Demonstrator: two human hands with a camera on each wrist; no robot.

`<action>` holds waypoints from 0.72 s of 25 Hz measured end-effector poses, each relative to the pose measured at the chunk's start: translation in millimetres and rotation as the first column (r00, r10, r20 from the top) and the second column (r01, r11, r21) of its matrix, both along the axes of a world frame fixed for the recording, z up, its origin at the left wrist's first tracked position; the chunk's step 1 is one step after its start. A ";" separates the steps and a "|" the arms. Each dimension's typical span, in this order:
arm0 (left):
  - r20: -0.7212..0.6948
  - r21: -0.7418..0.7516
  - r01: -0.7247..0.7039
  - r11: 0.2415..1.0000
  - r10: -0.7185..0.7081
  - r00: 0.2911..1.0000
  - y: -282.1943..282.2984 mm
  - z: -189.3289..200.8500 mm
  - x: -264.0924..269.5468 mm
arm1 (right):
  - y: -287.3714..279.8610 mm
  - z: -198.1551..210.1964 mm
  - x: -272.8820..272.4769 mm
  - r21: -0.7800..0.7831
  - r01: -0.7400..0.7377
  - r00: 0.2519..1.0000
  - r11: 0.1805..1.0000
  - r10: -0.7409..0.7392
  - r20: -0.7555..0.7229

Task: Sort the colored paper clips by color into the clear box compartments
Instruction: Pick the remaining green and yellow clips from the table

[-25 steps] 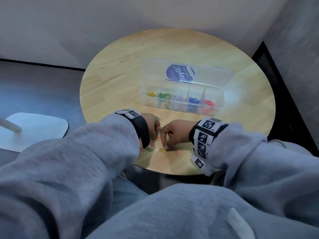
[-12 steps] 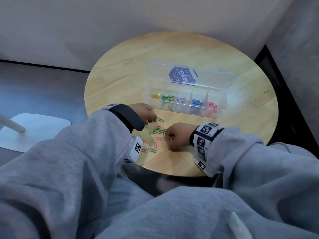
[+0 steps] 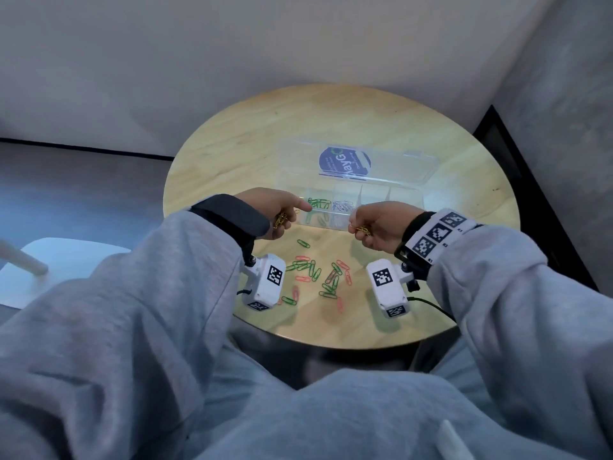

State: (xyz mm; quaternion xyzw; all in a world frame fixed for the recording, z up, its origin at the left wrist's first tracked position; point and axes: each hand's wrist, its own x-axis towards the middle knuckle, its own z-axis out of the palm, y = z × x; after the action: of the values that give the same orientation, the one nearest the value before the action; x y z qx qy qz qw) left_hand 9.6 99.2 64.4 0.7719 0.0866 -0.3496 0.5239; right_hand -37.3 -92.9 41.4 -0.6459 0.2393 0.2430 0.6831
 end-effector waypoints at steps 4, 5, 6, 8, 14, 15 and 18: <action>-0.067 -0.138 -0.095 0.986 0.086 0.994 -1.1 4.8 6.9 | -4.1 9.0 -0.1 0.175 0.113 0.993 0.978 -0.113 -0.010; -0.094 -0.162 -0.128 0.978 0.114 0.989 -0.8 5.1 8.3 | -4.3 10.1 0.0 0.227 0.144 0.990 0.963 -0.142 -0.022; -0.116 -0.188 -0.159 0.969 0.139 0.983 -1.3 5.7 10.3 | -5.0 11.2 0.7 0.268 0.171 0.985 0.948 -0.169 -0.030; -0.139 -0.237 -0.214 0.948 0.185 0.973 -2.0 5.6 16.7 | -4.7 13.0 3.8 0.306 0.217 0.976 0.927 -0.213 -0.045; -0.121 -0.281 -0.348 0.895 0.326 0.937 -2.8 2.3 41.8 | 14.0 21.1 29.4 0.342 0.240 0.969 0.908 -0.243 -0.033; -0.119 -0.274 -0.357 0.893 0.337 0.934 -1.5 1.9 44.5 | 19.8 20.7 36.0 0.312 0.214 0.976 0.926 -0.217 -0.023; -0.120 -0.263 -0.363 0.894 0.343 0.932 1.9 -1.3 53.4 | 39.9 18.5 56.2 0.244 0.184 0.983 0.952 -0.185 -0.019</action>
State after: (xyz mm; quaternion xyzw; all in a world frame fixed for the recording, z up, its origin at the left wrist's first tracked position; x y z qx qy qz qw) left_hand 63.0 101.1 63.1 0.6484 0.1932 -0.2844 0.6792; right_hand 18.9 -53.0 59.9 -0.5321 0.2653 0.2044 0.7776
